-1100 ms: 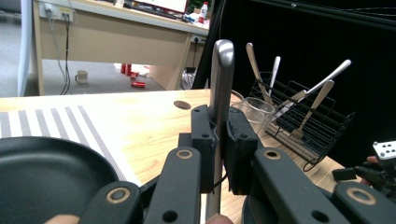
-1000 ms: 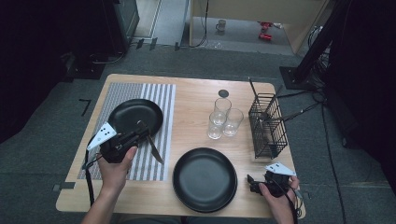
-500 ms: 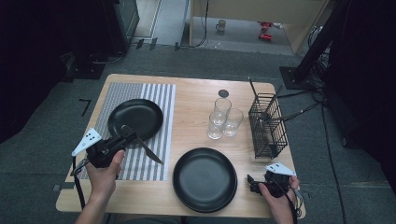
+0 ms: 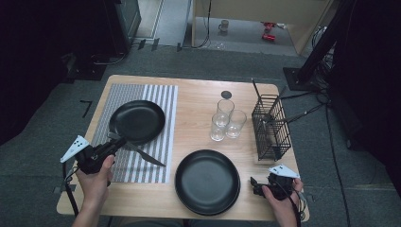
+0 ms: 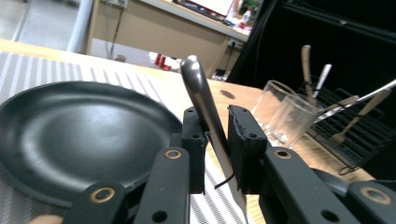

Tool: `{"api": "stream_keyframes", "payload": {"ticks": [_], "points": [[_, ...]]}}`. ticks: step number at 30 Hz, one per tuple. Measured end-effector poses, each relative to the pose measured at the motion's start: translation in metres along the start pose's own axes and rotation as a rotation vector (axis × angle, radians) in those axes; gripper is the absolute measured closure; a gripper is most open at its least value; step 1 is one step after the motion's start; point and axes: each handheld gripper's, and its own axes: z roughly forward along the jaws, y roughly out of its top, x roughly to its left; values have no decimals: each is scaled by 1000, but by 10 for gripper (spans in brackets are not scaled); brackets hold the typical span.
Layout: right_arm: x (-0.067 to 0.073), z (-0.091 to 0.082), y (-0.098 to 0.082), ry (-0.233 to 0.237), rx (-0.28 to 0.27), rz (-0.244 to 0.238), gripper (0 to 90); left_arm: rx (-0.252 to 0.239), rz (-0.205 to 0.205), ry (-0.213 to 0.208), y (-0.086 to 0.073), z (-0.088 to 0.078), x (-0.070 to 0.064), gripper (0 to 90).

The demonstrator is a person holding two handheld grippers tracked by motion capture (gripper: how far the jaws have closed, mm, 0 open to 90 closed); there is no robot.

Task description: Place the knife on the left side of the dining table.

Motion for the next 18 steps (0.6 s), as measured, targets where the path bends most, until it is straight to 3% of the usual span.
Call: {"api": "stream_keyframes", "payload": {"ticks": [13,18], "points": [[0,0,0,-1,0,2,0,26,-61,58,-16,-7,29,703],[0,0,0,-1,0,2,0,58,-129,69,-25,-9,46,676]]}}
